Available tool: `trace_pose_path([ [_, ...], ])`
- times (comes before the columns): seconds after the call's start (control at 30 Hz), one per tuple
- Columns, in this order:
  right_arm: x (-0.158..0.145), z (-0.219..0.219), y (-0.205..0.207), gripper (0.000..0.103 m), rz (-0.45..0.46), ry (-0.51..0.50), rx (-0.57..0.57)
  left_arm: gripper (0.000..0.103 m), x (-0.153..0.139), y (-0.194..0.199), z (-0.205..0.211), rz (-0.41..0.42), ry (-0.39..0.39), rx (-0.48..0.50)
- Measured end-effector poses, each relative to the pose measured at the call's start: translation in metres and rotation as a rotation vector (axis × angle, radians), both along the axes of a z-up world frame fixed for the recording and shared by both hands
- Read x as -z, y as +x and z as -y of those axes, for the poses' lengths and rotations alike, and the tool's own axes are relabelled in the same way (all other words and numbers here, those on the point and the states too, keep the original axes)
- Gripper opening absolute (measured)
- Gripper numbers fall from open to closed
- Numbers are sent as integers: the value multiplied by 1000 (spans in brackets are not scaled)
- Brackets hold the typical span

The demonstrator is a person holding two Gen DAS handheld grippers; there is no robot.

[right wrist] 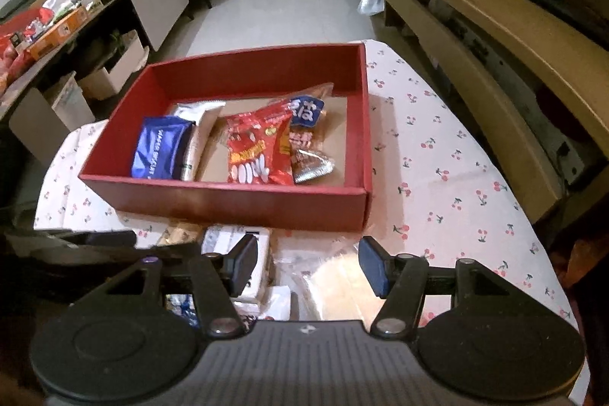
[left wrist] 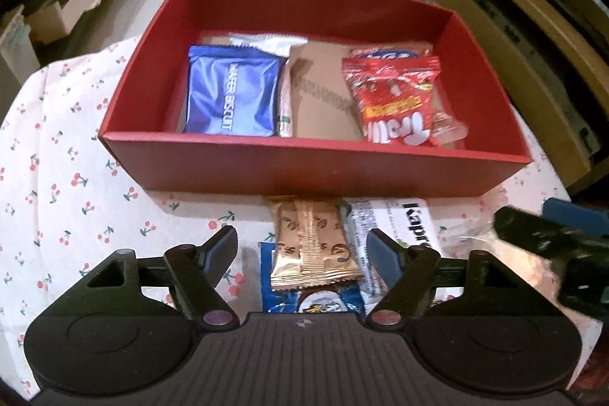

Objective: Organize snacks
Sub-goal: 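Withdraw both grippers from the box toward the remaining snacks, then grasp the gold coffee-wafer pack with the left gripper while the right gripper grasps the white Kaprons pack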

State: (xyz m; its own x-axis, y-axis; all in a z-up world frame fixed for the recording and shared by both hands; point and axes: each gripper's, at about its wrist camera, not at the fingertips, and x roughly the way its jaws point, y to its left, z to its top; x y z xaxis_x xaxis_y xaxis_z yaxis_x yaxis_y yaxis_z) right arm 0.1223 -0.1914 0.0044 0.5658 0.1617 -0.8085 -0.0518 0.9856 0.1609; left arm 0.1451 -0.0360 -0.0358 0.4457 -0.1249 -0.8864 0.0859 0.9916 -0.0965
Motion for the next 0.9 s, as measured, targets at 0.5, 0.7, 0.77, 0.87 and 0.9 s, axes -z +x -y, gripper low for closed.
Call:
trace_pose_path([
  [0.5,9,-5,6,66,-48,26,-33,78,15,19,-9,-24,-29,-48],
  [0.7,10,-11,7,66,-51,22,-42,52,14,15,-4,-22,-25,-12],
  [0.77,12,-10,9,66,-57,18,-37,51,16,12,-2,-27,-10,4],
  [0.87,16,-11,11,66,-71,19,-39,51,15,7,-1,-30,6,18],
  [0.9,17,-12,13,66,-77,25,-41,50,15,5,-2,-33,2,18],
])
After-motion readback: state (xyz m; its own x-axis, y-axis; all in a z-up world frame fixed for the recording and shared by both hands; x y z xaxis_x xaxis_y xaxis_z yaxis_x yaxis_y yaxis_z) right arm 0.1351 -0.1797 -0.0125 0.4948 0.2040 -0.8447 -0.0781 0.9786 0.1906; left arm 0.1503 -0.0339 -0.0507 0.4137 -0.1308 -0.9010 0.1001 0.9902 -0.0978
